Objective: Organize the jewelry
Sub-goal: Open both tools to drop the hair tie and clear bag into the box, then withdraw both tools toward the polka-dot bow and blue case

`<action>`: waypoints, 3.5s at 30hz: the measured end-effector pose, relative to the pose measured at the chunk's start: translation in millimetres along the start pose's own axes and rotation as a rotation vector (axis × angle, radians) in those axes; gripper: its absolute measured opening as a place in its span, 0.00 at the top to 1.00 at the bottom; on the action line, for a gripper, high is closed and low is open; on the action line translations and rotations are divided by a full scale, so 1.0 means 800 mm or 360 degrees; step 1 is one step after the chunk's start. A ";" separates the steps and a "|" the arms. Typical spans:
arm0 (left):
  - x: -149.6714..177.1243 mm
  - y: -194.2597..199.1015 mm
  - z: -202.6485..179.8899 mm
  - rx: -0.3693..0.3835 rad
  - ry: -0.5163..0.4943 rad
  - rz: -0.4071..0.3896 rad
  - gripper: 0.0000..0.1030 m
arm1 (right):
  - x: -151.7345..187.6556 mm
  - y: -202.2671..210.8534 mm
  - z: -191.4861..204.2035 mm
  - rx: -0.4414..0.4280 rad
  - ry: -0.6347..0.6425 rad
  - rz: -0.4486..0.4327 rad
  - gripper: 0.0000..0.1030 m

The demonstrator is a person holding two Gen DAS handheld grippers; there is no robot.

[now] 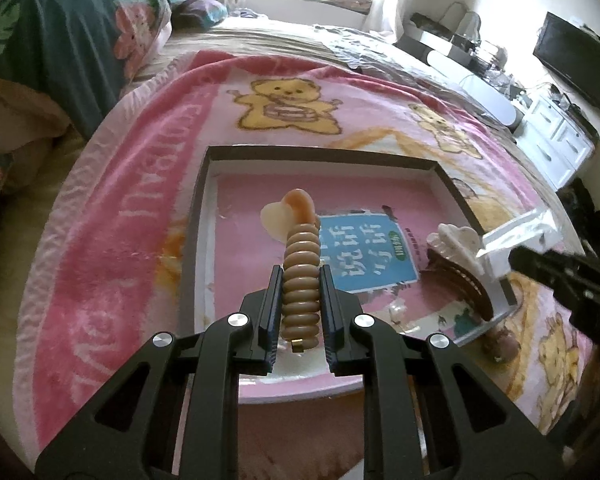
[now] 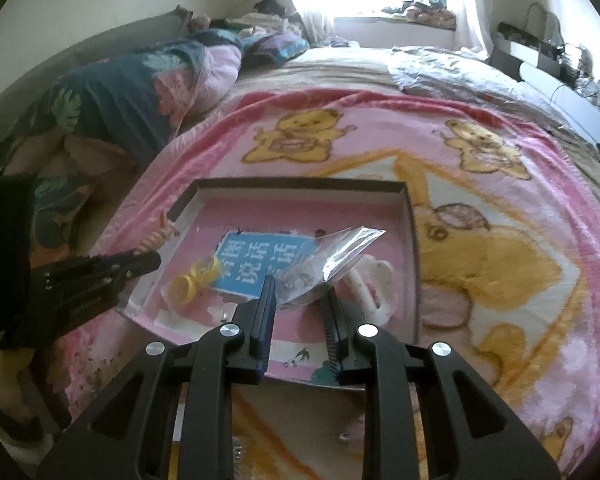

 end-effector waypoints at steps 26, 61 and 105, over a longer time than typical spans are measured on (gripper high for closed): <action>0.000 -0.016 0.015 0.0007 0.0037 0.0041 0.90 | 0.030 -0.049 0.022 -0.0045 0.0011 0.0258 0.59; -0.003 0.126 0.012 -0.0059 0.0135 -0.0223 0.12 | 0.022 0.154 -0.009 0.0011 -0.0172 -0.0330 0.12; 0.125 0.217 0.000 -0.0105 0.0030 -0.0265 0.09 | 0.109 0.218 0.070 -0.0030 0.0055 -0.0343 0.11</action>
Point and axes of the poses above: each gripper's, at about its wrist camera, not at the fingertips, and y roughly against the way its jaws point, z to its left, x to its underside, the point moved 5 cm from there along -y, roughly the way its jaws point, and after that the axes turned 5 degrees about -x, right-handed, at the moved point
